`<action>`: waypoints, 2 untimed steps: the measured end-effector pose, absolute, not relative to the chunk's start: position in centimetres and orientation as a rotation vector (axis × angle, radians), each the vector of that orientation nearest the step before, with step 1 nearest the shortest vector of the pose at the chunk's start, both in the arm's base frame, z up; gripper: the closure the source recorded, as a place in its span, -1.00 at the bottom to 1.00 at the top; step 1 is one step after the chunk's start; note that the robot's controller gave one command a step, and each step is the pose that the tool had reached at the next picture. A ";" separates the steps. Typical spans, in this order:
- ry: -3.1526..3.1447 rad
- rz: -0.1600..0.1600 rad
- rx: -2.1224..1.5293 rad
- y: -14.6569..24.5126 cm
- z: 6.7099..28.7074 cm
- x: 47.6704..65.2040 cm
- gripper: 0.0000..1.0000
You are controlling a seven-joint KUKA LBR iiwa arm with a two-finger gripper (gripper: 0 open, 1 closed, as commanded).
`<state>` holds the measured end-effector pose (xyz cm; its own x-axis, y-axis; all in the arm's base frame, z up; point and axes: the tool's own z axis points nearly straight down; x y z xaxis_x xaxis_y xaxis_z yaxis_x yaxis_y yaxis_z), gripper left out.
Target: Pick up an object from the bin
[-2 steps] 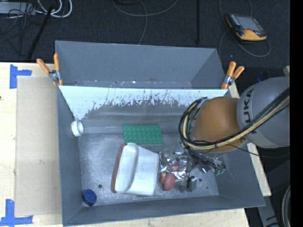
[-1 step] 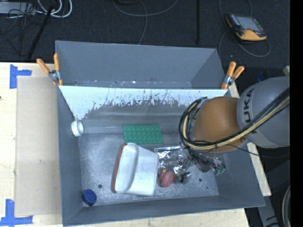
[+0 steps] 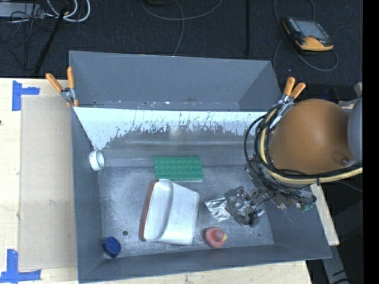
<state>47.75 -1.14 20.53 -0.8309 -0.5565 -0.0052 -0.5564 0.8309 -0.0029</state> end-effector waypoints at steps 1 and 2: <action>3.056 0.004 -0.746 0.0 15.5 48.3 1.00; 3.053 0.001 -0.749 0.0 15.6 48.3 -1.00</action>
Offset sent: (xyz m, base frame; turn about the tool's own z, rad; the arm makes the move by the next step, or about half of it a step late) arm 0.0059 0.0107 -0.0483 0.1114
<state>48.33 0.00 15.62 -0.8866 -0.4626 0.0013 -0.4626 0.8866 0.0012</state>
